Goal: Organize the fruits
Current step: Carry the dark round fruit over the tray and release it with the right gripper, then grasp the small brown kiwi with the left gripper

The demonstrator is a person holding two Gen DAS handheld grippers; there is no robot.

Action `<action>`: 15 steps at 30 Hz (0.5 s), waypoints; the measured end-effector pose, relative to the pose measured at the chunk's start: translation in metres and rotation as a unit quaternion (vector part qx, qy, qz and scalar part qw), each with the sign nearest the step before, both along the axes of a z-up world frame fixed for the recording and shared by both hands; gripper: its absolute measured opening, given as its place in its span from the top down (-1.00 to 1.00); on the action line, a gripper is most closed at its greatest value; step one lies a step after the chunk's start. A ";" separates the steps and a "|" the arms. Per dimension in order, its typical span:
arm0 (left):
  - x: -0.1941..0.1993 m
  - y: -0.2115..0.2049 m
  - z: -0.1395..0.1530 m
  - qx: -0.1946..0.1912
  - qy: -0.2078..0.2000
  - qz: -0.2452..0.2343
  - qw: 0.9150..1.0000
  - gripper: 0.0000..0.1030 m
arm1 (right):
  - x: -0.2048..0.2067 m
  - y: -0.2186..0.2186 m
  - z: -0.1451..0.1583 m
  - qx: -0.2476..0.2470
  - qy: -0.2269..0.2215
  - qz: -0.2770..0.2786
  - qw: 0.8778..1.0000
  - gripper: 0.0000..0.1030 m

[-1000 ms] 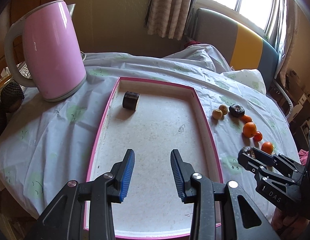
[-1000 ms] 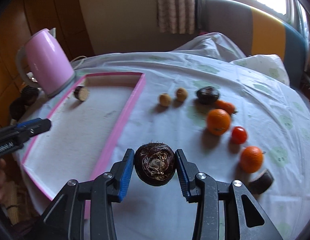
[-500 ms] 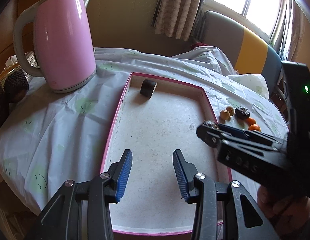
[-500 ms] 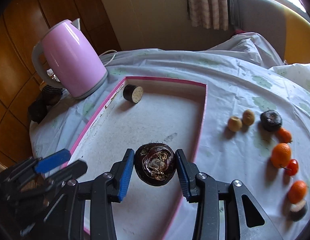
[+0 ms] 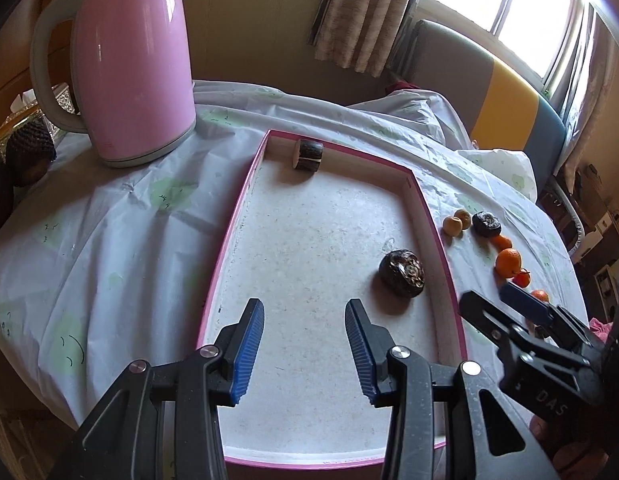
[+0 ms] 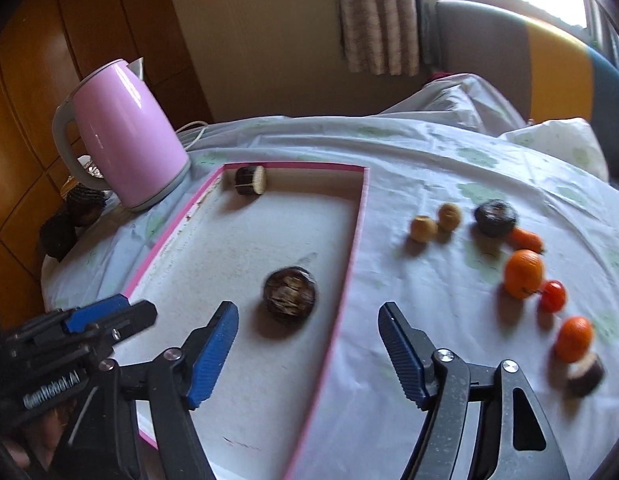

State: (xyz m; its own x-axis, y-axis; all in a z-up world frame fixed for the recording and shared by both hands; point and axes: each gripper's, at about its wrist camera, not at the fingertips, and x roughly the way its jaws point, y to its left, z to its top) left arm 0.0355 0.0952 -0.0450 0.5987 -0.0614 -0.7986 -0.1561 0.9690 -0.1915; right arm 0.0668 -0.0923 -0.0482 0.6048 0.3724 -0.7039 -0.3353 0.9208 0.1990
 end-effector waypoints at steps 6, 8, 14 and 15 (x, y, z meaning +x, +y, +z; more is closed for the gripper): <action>0.002 -0.016 0.002 0.011 -0.002 -0.025 1.000 0.07 | -0.013 -0.043 -0.008 0.001 0.016 -0.030 0.999 -0.59; 0.002 -0.021 0.003 0.014 -0.005 -0.037 0.999 0.05 | -0.016 -0.056 -0.010 0.001 0.020 -0.046 0.999 -0.64; 0.007 -0.040 0.010 -0.020 -0.024 -0.081 0.996 -0.08 | -0.028 -0.085 -0.017 -0.005 0.022 -0.080 0.997 -0.68; 0.009 -0.042 0.011 -0.031 -0.024 -0.086 0.995 -0.08 | -0.029 -0.089 -0.017 -0.006 0.022 -0.085 0.996 -0.68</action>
